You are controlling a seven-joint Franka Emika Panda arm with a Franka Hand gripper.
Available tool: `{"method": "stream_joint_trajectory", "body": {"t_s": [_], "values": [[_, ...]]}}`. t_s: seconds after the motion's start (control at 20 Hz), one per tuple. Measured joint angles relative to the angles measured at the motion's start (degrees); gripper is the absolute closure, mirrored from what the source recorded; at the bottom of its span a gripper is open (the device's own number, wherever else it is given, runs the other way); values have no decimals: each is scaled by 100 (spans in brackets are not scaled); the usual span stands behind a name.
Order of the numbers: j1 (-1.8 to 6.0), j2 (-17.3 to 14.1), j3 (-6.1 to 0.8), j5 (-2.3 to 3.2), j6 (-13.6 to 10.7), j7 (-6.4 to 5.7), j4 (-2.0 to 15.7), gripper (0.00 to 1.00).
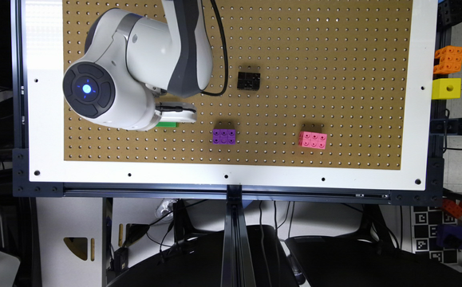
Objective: Pick up green block.
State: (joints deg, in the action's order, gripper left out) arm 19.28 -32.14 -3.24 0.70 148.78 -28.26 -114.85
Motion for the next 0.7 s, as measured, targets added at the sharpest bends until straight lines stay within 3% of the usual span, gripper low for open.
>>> {"method": "stream_joint_trajectory", "body": {"t_s": [0.45,0.7], "values": [[5,21,1,0,-25,0,-1,100],[8,284,1,0,-302,0,-3,100]]}}
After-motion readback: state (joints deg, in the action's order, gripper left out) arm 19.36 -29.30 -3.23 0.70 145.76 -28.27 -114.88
